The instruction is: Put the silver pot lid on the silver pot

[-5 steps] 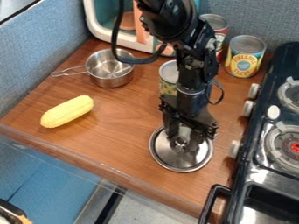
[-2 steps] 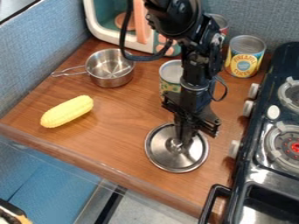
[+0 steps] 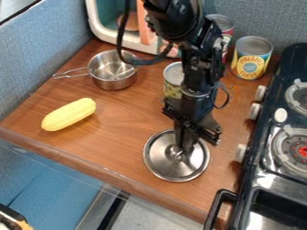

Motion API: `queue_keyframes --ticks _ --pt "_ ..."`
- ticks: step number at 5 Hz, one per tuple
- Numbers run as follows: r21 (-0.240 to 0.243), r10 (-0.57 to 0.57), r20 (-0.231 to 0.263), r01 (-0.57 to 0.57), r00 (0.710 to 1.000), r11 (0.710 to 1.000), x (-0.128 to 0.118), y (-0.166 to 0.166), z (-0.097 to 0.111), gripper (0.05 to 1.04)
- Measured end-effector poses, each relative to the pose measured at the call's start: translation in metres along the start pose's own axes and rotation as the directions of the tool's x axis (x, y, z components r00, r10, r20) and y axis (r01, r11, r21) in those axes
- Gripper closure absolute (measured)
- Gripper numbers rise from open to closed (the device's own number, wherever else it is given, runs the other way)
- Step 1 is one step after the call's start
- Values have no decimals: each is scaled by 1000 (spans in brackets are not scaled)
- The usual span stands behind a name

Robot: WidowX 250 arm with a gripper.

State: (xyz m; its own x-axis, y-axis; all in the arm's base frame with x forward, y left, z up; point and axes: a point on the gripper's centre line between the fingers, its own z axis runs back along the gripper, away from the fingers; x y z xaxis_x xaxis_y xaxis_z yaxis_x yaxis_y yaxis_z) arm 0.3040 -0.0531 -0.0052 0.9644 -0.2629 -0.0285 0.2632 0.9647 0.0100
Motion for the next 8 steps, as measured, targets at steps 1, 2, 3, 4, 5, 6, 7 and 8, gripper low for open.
queue_keyframes --ticks 1,2,3,4,5,6,7,8 --pt "34 15 58 -17 998 999 -2 -6 15 601" --pt "52 21 78 -25 997 998 -9 -7 25 267" --pt "50 23 80 -27 996 998 -17 -11 25 83" --pt "47 23 65 -26 998 999 -26 -11 17 83" --pt "43 39 55 -42 998 998 -30 -4 12 83" --pt "39 48 27 -49 998 998 -33 -1 1 129" --pt "36 53 17 -54 998 998 -34 2 -2 263" --pt "34 60 20 -61 998 998 -32 2 -2 543"
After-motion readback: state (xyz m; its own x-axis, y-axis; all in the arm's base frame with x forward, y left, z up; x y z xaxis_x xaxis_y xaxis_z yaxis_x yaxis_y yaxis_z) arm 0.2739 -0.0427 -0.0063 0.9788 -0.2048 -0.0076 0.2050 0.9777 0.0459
